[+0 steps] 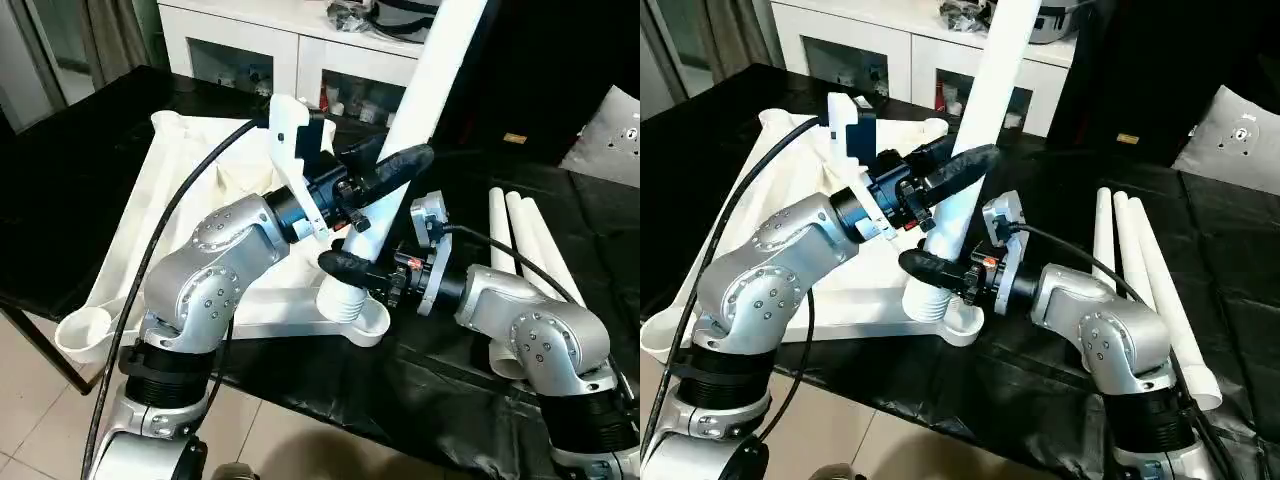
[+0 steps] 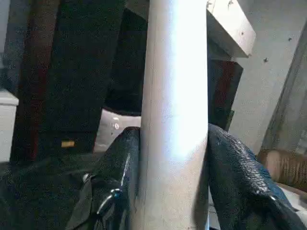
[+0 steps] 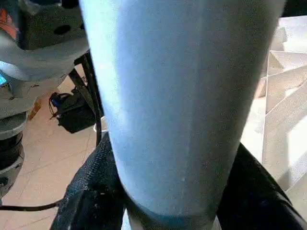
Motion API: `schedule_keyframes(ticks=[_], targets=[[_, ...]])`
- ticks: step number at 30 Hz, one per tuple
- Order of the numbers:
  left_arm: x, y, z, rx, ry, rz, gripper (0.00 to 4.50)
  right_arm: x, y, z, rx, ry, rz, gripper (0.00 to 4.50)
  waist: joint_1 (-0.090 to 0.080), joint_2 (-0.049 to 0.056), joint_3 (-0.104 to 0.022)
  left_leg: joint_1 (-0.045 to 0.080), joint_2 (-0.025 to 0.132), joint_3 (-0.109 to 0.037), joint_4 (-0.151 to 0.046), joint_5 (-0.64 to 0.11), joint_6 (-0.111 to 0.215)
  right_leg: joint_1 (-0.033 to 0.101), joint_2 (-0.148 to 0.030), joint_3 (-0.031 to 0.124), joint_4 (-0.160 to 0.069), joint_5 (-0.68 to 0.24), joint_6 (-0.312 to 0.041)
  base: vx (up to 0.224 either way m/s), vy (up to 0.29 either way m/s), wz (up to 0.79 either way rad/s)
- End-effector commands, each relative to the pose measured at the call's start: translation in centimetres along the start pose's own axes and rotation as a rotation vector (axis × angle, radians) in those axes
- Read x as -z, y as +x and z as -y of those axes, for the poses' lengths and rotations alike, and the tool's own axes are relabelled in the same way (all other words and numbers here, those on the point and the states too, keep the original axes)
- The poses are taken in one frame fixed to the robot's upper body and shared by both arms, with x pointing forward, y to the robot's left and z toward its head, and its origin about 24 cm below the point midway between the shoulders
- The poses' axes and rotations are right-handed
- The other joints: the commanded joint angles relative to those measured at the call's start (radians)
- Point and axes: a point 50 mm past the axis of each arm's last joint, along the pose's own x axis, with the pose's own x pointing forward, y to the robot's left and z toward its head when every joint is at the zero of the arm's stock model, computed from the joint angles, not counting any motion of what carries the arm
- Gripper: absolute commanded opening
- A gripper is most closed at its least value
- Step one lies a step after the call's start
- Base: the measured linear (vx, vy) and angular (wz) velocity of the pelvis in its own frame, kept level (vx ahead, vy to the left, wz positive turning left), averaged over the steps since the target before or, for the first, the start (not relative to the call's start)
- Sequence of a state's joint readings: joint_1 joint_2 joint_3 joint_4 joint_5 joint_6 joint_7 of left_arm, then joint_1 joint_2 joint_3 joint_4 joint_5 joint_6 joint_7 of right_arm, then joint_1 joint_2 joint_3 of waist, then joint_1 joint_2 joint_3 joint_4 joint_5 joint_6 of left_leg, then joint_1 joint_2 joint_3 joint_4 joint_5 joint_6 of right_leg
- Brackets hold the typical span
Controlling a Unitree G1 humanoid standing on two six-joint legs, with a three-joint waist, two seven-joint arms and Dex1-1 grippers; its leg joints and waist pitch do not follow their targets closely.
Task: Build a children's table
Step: Pick table leg
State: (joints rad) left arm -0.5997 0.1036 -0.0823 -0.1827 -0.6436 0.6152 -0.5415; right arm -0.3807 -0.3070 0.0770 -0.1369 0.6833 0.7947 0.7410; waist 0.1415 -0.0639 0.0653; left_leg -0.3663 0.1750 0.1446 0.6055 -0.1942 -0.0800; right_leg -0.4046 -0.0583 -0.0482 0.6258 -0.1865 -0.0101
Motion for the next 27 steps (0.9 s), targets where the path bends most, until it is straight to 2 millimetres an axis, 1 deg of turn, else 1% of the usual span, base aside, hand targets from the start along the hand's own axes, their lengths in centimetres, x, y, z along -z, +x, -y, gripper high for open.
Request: schedule_keyframes(ticks=[1, 2, 5, 6, 7, 8, 9, 10, 12, 13, 14, 15, 16, 17, 18, 19, 20, 21, 22, 23, 24, 25, 26, 27], targets=[[-0.5, 0.7, 1.6, 0.113, -0.033, 0.013, 2.48, 0.1, -0.2, 0.7, 0.068, -0.033, 0.002, 1.95, -0.001, 0.002, -0.071, 0.001, 0.040, 0.001, -0.070, -0.098, -0.035, 0.059, -0.076, 0.043, -0.073, -0.200, -0.128, 0.000, 0.000, 0.00], [-0.4, 0.9, 2.1, 0.146, -0.040, 0.007, 2.55, 0.2, 0.1, 0.9, 0.094, -0.055, -0.003, 1.95, -0.002, 0.003, -0.071, 0.001, 0.039, 0.001, -0.070, -0.100, -0.035, 0.059, -0.075, 0.043, -0.074, -0.205, -0.128, 0.000, 0.000, 0.00], [-0.1, 1.4, 2.6, 0.161, -0.049, 0.009, 2.88, 0.3, 0.4, 1.0, 0.104, -0.069, -0.001, 1.92, -0.003, 0.002, -0.069, 0.001, 0.041, 0.001, -0.071, -0.116, -0.034, 0.058, -0.076, 0.044, -0.078, -0.225, -0.123, 0.000, 0.000, 0.00], [0.1, 1.6, 3.0, 0.175, -0.051, 0.004, 2.88, 0.4, 0.6, 0.9, 0.107, -0.071, -0.003, 1.92, -0.003, 0.003, -0.069, 0.001, 0.041, 0.000, -0.072, -0.117, -0.032, 0.059, -0.075, 0.044, -0.078, -0.228, -0.119, 0.000, 0.000, 0.00], [0.3, 2.0, 3.5, 0.195, -0.047, 0.002, 3.02, 0.5, 0.9, 1.0, 0.115, -0.076, -0.006, 1.91, -0.004, 0.004, -0.069, 0.000, 0.041, 0.000, -0.072, -0.118, -0.033, 0.058, -0.075, 0.044, -0.078, -0.226, -0.117, 0.000, 0.000, 0.00], [0.4, 2.2, 3.7, 0.204, -0.046, 0.003, 3.13, 0.5, 1.0, 1.0, 0.119, -0.077, -0.008, 1.91, -0.004, 0.003, -0.070, 0.001, 0.041, 0.000, -0.072, -0.117, -0.033, 0.058, -0.074, 0.044, -0.078, -0.224, -0.115, 0.000, 0.000, 0.00], [0.5, 2.4, 3.9, 0.209, -0.049, 0.007, 3.13, 0.6, 1.1, 1.1, 0.130, -0.076, -0.010, 1.91, -0.004, 0.004, -0.070, 0.001, 0.041, -0.001, -0.073, -0.117, -0.031, 0.059, -0.074, 0.044, -0.077, -0.218, -0.115, 0.000, 0.000, 0.00], [0.4, 2.6, 4.2, 0.220, -0.062, 0.024, 3.24, 0.7, 1.2, 1.3, 0.150, -0.076, -0.010, 1.91, -0.004, 0.003, -0.070, 0.001, 0.041, -0.001, -0.073, -0.116, -0.031, 0.059, -0.074, 0.044, -0.078, -0.216, -0.115, 0.000, 0.000, 0.00], [0.1, 2.6, 4.3, 0.220, -0.079, 0.052, 3.33, 0.9, 1.2, 1.5, 0.175, -0.075, -0.013, 1.91, -0.004, 0.003, -0.070, 0.000, 0.041, 0.000, -0.072, -0.115, -0.031, 0.059, -0.075, 0.044, -0.078, -0.209, -0.119, 0.000, 0.000, 0.00], [-0.2, 2.6, 4.2, 0.211, -0.090, 0.076, 3.33, 1.1, 1.1, 1.7, 0.191, -0.071, -0.020, 1.91, -0.005, 0.005, -0.070, 0.001, 0.041, 0.000, -0.071, -0.116, -0.033, 0.060, -0.074, 0.044, -0.077, -0.201, -0.121, 0.000, 0.000, 0.00], [-0.2, 2.6, 4.1, 0.208, -0.092, 0.079, 3.33, 1.1, 1.1, 1.8, 0.193, -0.070, -0.021, 1.91, -0.005, 0.004, -0.070, 0.001, 0.041, 0.000, -0.072, -0.116, -0.032, 0.060, -0.073, 0.044, -0.077, -0.200, -0.122, 0.000, 0.000, 0.00], [-0.4, 2.5, 3.9, 0.193, -0.104, 0.099, 3.33, 1.2, 1.0, 1.8, 0.205, -0.063, -0.025, 1.91, -0.005, 0.008, -0.070, 0.001, 0.040, 0.000, -0.072, -0.117, -0.032, 0.060, -0.073, 0.044, -0.078, -0.199, -0.122, 0.000, 0.000, 0.00], [-0.6, 2.3, 3.4, 0.165, -0.115, 0.121, 3.33, 1.3, 0.8, 1.9, 0.216, -0.054, -0.017, 1.91, -0.005, 0.007, -0.070, 0.001, 0.040, 0.000, -0.071, -0.121, -0.033, 0.061, -0.073, 0.044, -0.078, -0.202, -0.123, 0.000, 0.000, 0.00], [-0.7, 1.8, 2.9, 0.139, -0.130, 0.137, 3.33, 1.3, 0.4, 1.9, 0.239, -0.056, 0.006, 1.91, -0.006, 0.010, -0.070, 0.002, 0.039, 0.000, -0.071, -0.127, -0.034, 0.061, -0.072, 0.044, -0.079, -0.203, -0.125, 0.000, 0.000, 0.00], [-0.8, 1.6, 2.6, 0.127, -0.137, 0.144, 3.33, 1.3, 0.3, 2.0, 0.250, -0.058, 0.017, 1.91, -0.005, 0.017, -0.070, 0.001, 0.039, -0.001, -0.072, -0.128, -0.036, 0.060, -0.073, 0.044, -0.078, -0.201, -0.125, 0.000, 0.000, 0.00], [-0.8, 1.3, 2.3, 0.108, -0.140, 0.149, 3.33, 1.2, 0.0, 2.0, 0.280, -0.070, 0.048, 1.91, -0.003, 0.025, -0.072, 0.003, 0.039, -0.002, -0.072, -0.134, -0.040, 0.059, -0.073, 0.044, -0.078, -0.191, -0.125, 0.000, 0.000, 0.00], [-0.6, 1.0, 2.0, 0.096, -0.137, 0.142, 3.33, 1.0, -0.3, 2.1, 0.303, -0.084, 0.074, 1.91, -0.005, 0.021, -0.072, 0.004, 0.040, -0.002, -0.072, -0.136, -0.040, 0.058, -0.071, 0.044, -0.079, -0.184, -0.127, 0.000, 0.000, 0.00], [-0.2, 0.6, 1.6, 0.065, -0.114, 0.105, 3.33, 1.2, -0.7, 2.0, 0.314, -0.090, 0.067, 1.91, -0.003, 0.033, -0.073, 0.004, 0.040, -0.004, -0.073, -0.137, -0.045, 0.059, -0.070, 0.043, -0.075, -0.168, -0.133, 0.000, 0.000, 0.00], [0.1, 0.3, 1.2, 0.044, -0.097, 0.077, 3.33, 1.2, -1.0, 2.0, 0.321, -0.092, 0.059, 1.91, -0.006, 0.026, -0.072, 0.004, 0.040, -0.002, -0.073, -0.140, -0.042, 0.059, -0.068, 0.043, -0.079, -0.162, -0.131, 0.000, 0.000, 0.00], [0.6, 0.0, 0.9, 0.024, -0.079, 0.044, 3.33, 1.4, -1.2, 1.9, 0.328, -0.105, 0.047, 1.91, -0.006, 0.027, -0.072, 0.001, 0.038, -0.004, -0.074, -0.134, -0.036, 0.065, -0.067, 0.042, -0.075, -0.151, -0.127, 0.000, 0.000, 0.00], [0.8, -0.1, 0.8, 0.016, -0.071, 0.030, 3.33, 1.5, -1.3, 1.8, 0.332, -0.112, 0.041, 1.90, -0.008, 0.025, -0.071, -0.001, 0.036, -0.002, -0.074, -0.133, -0.028, 0.066, -0.065, 0.043, -0.080, -0.172, -0.108, 0.000, 0.000, 0.00], [1.3, -0.6, 0.5, -0.013, -0.037, -0.009, 3.33, 1.6, -1.6, 1.5, 0.331, -0.119, 0.043, 1.90, -0.008, 0.028, -0.070, -0.001, 0.036, -0.002, -0.076, -0.143, -0.025, 0.064, -0.067, 0.044, -0.084, -0.211, -0.093, 0.000, 0.000, 0.00], [1.5, -0.8, 0.3, -0.030, -0.021, -0.027, 3.33, 1.6, -1.7, 1.4, 0.334, -0.122, 0.045, 1.90, -0.009, 0.026, -0.070, -0.001, 0.036, -0.003, -0.076, -0.145, -0.025, 0.065, -0.067, 0.044, -0.084, -0.229, -0.085, 0.000, 0.000, 0.00], [1.9, -1.6, -0.1, -0.063, 0.035, -0.068, 3.33, 1.5, -2.1, 1.3, 0.352, -0.129, 0.053, 1.90, -0.010, 0.029, -0.070, 0.000, 0.037, -0.003, -0.078, -0.147, -0.027, 0.062, -0.067, 0.044, -0.087, -0.246, -0.076, 0.000, 0.000, 0.00]])
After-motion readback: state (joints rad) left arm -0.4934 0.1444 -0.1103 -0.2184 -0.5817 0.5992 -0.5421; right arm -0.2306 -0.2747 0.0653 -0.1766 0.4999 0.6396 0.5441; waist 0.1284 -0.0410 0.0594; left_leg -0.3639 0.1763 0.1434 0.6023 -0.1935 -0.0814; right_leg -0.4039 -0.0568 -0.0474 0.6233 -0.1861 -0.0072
